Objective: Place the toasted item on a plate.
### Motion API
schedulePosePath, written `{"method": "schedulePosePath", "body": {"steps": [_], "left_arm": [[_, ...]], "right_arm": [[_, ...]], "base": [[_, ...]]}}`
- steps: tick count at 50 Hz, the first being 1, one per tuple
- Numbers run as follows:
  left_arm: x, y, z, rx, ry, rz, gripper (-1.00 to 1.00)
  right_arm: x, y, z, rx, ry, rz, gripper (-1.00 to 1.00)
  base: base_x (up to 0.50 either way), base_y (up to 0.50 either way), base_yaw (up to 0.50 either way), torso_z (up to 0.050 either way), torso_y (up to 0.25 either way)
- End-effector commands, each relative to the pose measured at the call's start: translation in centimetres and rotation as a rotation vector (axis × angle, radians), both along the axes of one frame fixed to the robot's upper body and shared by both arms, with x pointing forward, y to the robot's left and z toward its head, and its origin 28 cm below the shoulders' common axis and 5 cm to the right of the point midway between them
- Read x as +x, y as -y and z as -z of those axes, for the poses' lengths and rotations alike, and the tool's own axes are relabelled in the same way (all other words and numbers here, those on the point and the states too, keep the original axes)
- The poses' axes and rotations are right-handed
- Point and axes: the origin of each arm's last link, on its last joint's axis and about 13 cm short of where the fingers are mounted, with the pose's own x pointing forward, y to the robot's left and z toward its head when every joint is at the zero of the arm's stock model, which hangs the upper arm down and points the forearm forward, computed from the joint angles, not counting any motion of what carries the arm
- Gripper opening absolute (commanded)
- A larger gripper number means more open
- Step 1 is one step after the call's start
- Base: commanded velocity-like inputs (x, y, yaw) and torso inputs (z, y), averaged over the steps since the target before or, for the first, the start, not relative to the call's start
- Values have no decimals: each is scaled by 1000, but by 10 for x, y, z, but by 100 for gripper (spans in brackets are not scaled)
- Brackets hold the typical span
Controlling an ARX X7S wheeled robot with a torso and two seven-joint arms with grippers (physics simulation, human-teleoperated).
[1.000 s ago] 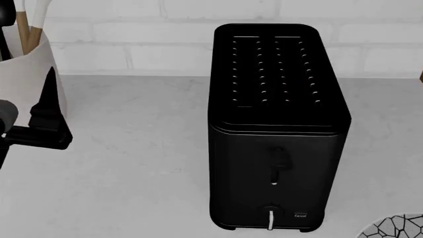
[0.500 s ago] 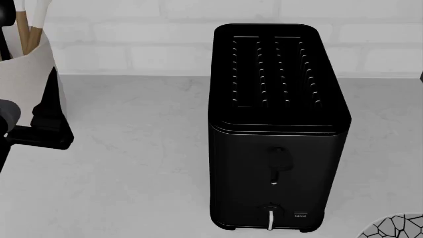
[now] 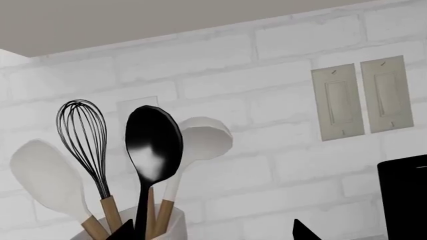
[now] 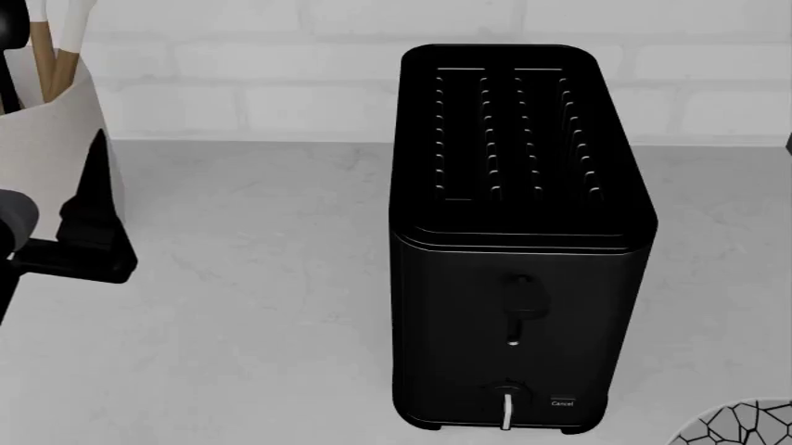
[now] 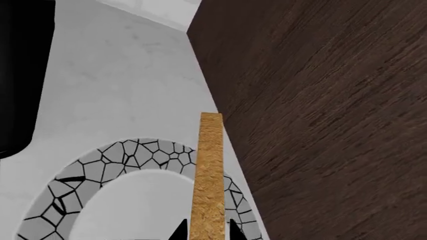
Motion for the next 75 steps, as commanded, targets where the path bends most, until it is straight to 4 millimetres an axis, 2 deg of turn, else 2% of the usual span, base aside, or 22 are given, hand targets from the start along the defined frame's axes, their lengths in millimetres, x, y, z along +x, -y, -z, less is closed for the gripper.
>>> {"method": "schedulePosePath", "body": {"steps": [1, 27, 45, 46, 64, 75], "left_arm": [[0, -1, 0, 1, 0, -2, 100], [0, 0, 1, 10, -4, 1, 100], [1, 0, -1, 12, -2, -1, 100], [1, 0, -2, 10, 1, -1, 100], [0, 0, 1, 11, -5, -2, 100], [0, -1, 1, 15, -8, -6, 100]], "right_arm": [[0, 3, 3, -34, -18, -30, -100], [-4, -2, 27, 19, -70, -31, -100], [-5, -2, 30, 33, -76, -22, -100], [-5, -3, 30, 40, -73, -24, 100], [-3, -4, 26, 71, -52, -44, 100], [-2, -5, 28, 147, -31, -142, 100]], "base": [[0, 0, 0, 0, 0], [0, 0, 0, 0, 0], [1, 0, 0, 0, 0], [0, 0, 0, 0, 0], [0, 0, 0, 0, 0], [0, 0, 0, 0, 0]]}}
